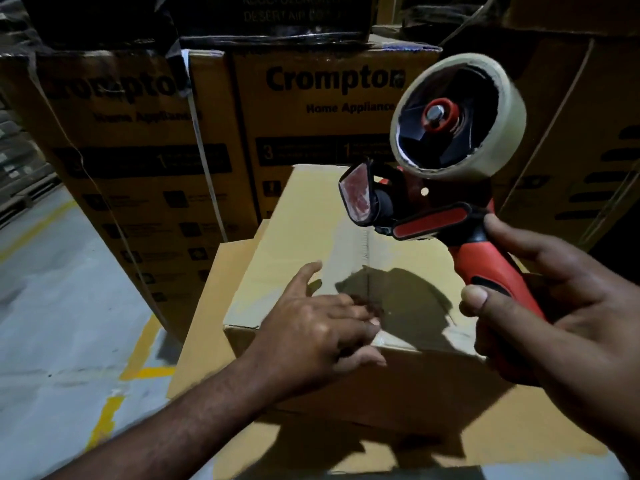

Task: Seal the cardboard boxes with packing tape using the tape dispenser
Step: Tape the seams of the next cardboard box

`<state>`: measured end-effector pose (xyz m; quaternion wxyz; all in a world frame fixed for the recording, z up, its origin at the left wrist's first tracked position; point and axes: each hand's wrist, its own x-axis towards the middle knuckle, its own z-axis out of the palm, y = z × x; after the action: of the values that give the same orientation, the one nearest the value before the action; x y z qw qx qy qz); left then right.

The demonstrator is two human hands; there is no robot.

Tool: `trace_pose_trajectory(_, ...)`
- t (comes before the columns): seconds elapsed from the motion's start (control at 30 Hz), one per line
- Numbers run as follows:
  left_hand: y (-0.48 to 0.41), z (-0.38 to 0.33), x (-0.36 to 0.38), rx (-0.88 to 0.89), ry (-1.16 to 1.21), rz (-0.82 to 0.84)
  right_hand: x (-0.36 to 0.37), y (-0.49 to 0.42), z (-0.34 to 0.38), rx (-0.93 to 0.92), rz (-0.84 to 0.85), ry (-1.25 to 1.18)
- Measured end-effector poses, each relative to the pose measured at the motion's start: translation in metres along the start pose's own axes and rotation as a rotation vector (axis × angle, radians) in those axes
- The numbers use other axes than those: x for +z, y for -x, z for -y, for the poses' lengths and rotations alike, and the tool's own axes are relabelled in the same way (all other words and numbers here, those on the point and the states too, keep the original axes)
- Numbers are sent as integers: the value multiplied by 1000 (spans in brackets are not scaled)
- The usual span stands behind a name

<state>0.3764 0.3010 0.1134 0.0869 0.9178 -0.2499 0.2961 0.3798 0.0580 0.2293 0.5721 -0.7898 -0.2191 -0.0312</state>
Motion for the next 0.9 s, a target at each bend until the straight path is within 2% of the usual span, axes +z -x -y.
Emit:
trace_pose_trajectory(0.13, 3, 21, -3, 108, 29, 21, 17, -19, -4, 14, 35, -52)
trace_pose_trajectory(0.23, 11, 49, -17, 104, 10, 52, 23, -30, -12, 24, 79, -79)
trace_pose_trajectory(0.33, 21, 64, -35, 29, -50, 202, 24, -39, -22, 57, 150, -116)
trace_pose_trajectory(0.43, 39, 74, -46, -168, -11, 255, 25, -48, -31, 41, 227, -128)
trace_pose_trajectory(0.47, 44, 74, -49, -298, 83, 236, 25, -51, -33, 38, 239, -139)
trace_pose_trajectory(0.53, 44, 64, -59, -669, 426, 140, 25, -55, -40, 4, 264, -152)
trace_pose_trajectory(0.63, 21, 40, -78, -1116, 982, -268, 25, -58, -47, -58, 323, -172)
trace_pose_trajectory(0.7, 1, 29, -87, -1324, 1232, -356, 24, -59, -50, -107, 359, -178)
trace_pose_trajectory(0.73, -6, 23, -91, -1386, 1364, -326, 24, -59, -51, -140, 368, -175)
trace_pose_trajectory(0.8, -16, 14, -99, -1404, 1582, -254, 24, -58, -51, -200, 377, -160)
trace_pose_trajectory(0.9, -24, 6, -105, -1337, 1727, -316, 21, -61, -57, -299, 392, -107)
